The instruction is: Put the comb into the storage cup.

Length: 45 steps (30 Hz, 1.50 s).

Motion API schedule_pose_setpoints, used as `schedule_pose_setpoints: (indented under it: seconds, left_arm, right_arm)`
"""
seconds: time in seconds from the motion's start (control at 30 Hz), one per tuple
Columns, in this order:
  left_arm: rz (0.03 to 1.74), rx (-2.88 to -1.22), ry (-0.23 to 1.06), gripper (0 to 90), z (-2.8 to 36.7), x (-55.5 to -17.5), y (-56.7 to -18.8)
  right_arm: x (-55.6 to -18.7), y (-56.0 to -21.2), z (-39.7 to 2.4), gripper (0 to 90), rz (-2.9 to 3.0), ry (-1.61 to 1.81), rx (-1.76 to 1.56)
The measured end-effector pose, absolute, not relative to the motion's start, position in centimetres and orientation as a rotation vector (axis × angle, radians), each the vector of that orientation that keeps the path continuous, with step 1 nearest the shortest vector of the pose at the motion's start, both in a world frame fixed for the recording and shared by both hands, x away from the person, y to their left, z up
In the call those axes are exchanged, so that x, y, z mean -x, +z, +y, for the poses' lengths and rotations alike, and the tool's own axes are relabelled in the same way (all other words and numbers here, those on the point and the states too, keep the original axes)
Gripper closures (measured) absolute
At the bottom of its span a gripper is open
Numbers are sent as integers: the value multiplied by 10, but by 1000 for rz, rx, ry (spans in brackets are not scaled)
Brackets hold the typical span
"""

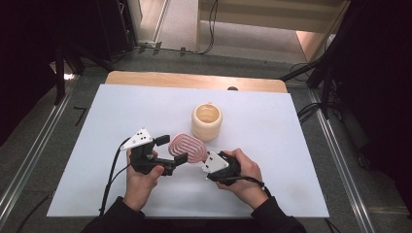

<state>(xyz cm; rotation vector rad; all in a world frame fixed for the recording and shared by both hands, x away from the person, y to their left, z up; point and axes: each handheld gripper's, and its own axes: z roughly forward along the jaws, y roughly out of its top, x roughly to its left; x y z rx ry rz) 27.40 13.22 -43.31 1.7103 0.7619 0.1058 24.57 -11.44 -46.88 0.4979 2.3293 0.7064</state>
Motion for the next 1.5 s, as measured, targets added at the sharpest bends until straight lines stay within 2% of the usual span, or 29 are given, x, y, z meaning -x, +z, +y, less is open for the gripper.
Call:
schedule_pose_setpoints:
  seconds: [1.03, 1.5]
  left_arm:
    - [719, -1650, 257, 1, 160, -261, -441]
    - [731, -1641, 352, 1, 185, -253, -449]
  right_arm:
    - [-253, -455, -133, 683, 2225, 943, -662]
    - [-257, -449, -141, 683, 2137, 1086, -741]
